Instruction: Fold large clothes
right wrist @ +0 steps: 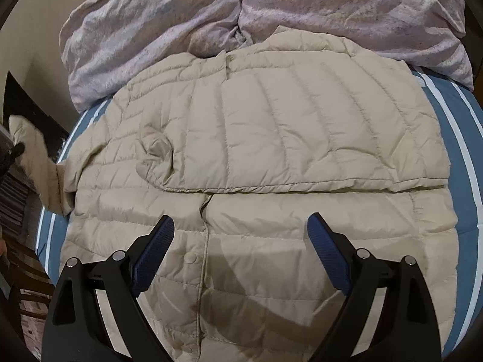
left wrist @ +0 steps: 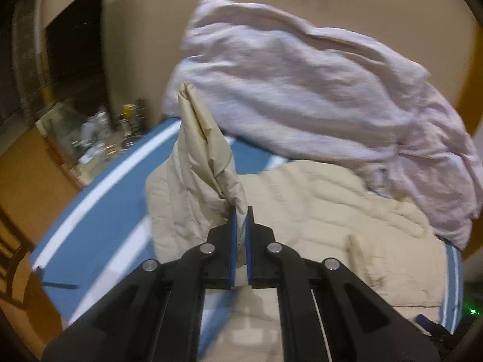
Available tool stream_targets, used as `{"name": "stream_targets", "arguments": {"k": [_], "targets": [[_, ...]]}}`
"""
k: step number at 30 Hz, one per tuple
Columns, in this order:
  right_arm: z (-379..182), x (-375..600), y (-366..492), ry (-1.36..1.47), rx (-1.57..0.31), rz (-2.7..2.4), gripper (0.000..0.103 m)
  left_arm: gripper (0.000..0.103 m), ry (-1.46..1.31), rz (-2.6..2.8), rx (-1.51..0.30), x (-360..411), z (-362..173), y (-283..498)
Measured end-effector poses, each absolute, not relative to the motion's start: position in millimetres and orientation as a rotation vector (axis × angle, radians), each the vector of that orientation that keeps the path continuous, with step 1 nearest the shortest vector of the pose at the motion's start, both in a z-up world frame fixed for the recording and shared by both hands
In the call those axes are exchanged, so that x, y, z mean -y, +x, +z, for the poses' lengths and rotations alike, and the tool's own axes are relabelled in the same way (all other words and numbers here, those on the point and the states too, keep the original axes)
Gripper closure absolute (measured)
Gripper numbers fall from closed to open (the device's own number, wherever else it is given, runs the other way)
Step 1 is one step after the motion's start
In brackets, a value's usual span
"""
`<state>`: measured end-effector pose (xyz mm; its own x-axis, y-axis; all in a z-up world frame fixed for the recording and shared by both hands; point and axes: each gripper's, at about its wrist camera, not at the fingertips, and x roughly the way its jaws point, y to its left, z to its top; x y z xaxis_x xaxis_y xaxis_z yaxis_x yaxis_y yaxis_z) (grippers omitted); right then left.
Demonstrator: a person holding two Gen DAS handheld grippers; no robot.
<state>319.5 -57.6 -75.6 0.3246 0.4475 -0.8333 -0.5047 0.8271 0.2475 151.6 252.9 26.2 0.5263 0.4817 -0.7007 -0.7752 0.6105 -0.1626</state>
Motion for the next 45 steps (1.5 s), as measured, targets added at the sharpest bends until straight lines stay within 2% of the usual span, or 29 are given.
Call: {"name": "stream_targets", "arguments": {"k": [15,27,29,32,33,34,38,42,45], "targets": [[-81,91,340,-0.002,-1.084,0.569,0.011,0.098,-0.498,0.395,-0.724,-151,21,267],[-84,110,355,0.029,-1.087,0.526,0.011,0.096,-0.498,0.190,-0.838,-85,-11,314],[-85,112,356,0.033,-1.091,0.521,0.011,0.094,-0.501,0.185,-0.856,-82,-16,315],[-86,114,361,0.045,-1.095,0.518,0.011,0.076,-0.511,0.180,-0.868,-83,-20,313],[-86,115,363,0.051,-1.096,0.517,0.011,0.066,-0.512,0.186,-0.870,-84,-21,311],[-85,115,364,0.056,-1.096,0.517,0.011,0.061,-0.514,0.194,-0.870,-86,-21,308],[-81,115,371,0.086,-1.096,0.521,0.011,0.054,-0.508,0.224,-0.868,-97,-21,298],[-75,110,379,0.129,-1.101,0.549,0.012,0.053,-0.498,0.290,-0.877,-115,-25,286],[-73,103,388,0.189,-1.122,0.588,0.016,0.053,-0.503,0.344,-0.892,-129,-31,280]]}}
